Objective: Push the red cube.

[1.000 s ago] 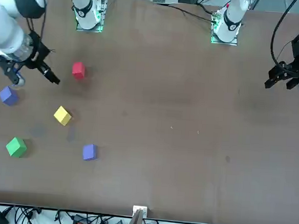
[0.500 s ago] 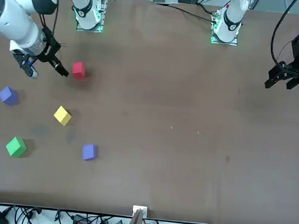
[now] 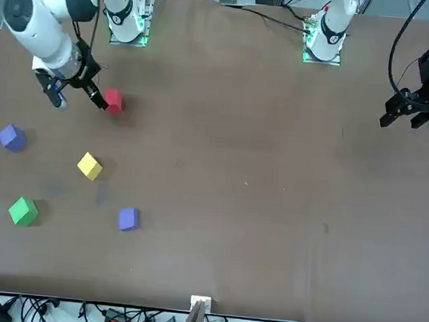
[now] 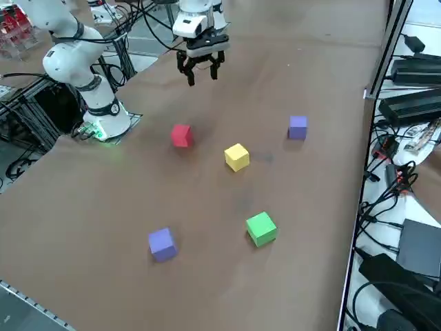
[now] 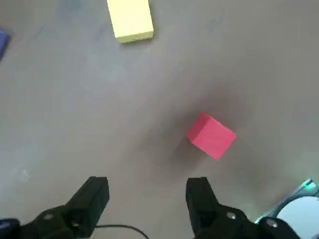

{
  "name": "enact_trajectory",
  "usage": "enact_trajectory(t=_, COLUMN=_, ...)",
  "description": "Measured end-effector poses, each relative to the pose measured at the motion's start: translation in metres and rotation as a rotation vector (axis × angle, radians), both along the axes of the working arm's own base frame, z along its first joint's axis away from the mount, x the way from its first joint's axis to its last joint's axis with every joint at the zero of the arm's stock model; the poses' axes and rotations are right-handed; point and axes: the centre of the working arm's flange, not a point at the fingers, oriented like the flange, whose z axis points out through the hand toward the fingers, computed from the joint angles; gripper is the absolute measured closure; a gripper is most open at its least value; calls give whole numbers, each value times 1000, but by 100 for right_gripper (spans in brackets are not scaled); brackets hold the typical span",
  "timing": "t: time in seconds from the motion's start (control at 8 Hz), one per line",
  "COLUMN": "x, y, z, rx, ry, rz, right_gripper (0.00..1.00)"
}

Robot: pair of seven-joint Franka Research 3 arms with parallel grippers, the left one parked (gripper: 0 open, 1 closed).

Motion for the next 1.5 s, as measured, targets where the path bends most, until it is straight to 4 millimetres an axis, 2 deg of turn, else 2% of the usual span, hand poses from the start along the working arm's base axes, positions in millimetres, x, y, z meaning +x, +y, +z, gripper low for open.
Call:
enact_trajectory(t=0.25, x=-9, y=16, z=-16, rx=-16, ry=-2, rz=-48, right_gripper=11)
enact_trajectory(t=0.75, x=-25, y=28, z=-42, rx=-36, ry=2, rz=-118, right_gripper=18)
enact_trajectory(t=1.5, x=-49, y=21, z=-71, rx=-40, ry=-35, rz=-215, right_gripper=37)
